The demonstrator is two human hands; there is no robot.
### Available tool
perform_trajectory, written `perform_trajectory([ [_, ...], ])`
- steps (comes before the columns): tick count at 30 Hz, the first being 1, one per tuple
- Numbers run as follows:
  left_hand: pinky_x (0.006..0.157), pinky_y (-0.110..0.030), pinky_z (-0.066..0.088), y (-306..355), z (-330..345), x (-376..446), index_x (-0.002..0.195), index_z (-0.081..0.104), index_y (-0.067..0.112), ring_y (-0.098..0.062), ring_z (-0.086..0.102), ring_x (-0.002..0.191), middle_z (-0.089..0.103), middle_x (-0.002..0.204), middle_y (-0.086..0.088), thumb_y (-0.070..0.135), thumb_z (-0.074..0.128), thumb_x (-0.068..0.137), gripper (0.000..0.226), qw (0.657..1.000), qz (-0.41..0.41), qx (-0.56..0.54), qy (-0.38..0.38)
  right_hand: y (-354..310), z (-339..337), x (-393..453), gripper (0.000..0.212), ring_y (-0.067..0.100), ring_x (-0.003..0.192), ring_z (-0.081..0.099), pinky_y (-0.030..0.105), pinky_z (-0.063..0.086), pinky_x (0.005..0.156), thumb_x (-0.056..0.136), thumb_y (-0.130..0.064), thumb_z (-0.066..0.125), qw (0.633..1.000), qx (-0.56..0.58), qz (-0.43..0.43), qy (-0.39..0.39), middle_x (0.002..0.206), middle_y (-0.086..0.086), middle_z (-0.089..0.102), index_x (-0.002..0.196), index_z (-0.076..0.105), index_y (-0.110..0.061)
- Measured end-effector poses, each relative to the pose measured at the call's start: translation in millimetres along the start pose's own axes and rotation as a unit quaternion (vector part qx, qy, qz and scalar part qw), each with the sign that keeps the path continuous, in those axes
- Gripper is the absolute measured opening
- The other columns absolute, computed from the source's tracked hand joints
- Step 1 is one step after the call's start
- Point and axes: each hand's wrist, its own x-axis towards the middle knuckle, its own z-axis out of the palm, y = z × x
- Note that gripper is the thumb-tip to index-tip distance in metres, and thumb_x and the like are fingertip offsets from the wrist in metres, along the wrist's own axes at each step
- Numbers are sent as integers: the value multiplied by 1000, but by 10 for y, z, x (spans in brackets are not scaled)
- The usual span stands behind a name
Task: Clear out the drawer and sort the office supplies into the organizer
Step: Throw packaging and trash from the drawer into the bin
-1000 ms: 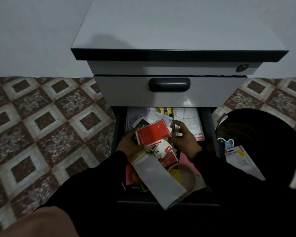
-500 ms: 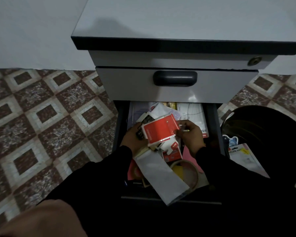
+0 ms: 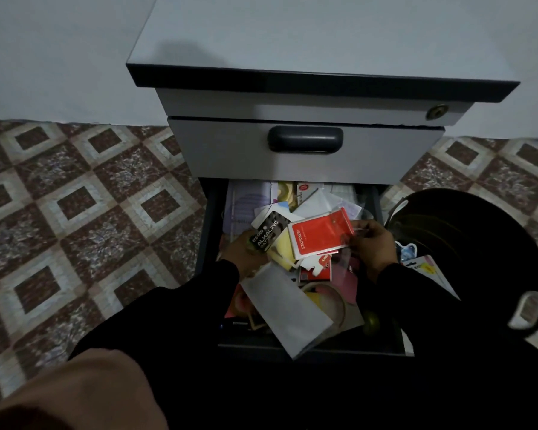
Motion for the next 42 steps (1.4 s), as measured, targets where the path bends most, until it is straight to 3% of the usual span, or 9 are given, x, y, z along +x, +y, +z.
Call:
perform_trajectory([
  [2,62,-29,45,14,49,-1,139,39,14,-22,54,76,58,122,-21,0,65,83,63,997,-28,-76,-17,-11,-10,-14,18,19,57,60,19,50,40,86,8,55,1000,7,9,-1,79,10,61,95,59,-7],
  [5,69,-32,48,26,85,37,139,39,15,-24,54,89,54,129,-21,-4,61,85,62,989,-31,-145,-22,-13,19,-32,19,7,42,60,17,46,37,85,12,54,1000,17,19,-10,75,10,60,93,59,-5],
  [11,72,-32,50,-20,94,126,136,42,14,-24,57,87,53,129,-22,-12,59,83,61,975,-17,-220,-11,7,105,-81,27,9,48,60,18,47,41,85,14,51,999,14,12,-48,71,8,60,78,57,-11],
  [16,53,-23,54,-6,56,120,135,43,4,-19,57,74,51,129,-26,-21,55,80,61,966,-28,-256,-8,-2,132,-131,23,5,44,57,16,45,40,85,16,52,998,8,-2,-69,67,9,58,82,57,-6],
  [22,85,-45,51,-54,9,210,129,49,4,-30,56,101,53,122,-21,-17,63,77,58,964,-38,-263,23,-32,96,-142,19,17,62,58,18,49,45,86,11,54,998,-11,0,-65,74,6,60,86,58,-7],
  [27,53,-23,55,-8,-36,202,126,50,11,-21,58,76,56,108,-12,-18,56,81,53,958,-34,-285,-8,-89,67,-172,23,17,63,57,16,48,44,86,14,52,997,-15,5,-75,74,6,60,83,56,-9],
  [33,69,-34,47,-22,32,246,127,52,15,-25,56,79,58,100,-12,-12,55,85,50,956,-47,-287,-34,-57,-25,-152,25,19,59,56,19,49,44,84,16,52,995,-39,30,-89,75,12,61,81,56,-9],
  [37,61,-29,53,50,88,283,121,53,19,-21,60,74,62,89,-7,-12,51,87,46,952,-55,-300,-34,-21,-57,-110,19,16,58,58,17,49,43,84,15,53,992,-51,39,-107,76,13,61,89,58,-3],
  [42,59,-26,57,56,95,304,122,54,16,-18,62,77,61,105,-9,-12,52,87,45,954,-36,-296,-20,3,-30,-45,28,19,63,59,18,50,45,84,17,52,990,-72,40,-110,78,13,62,79,58,-10],
])
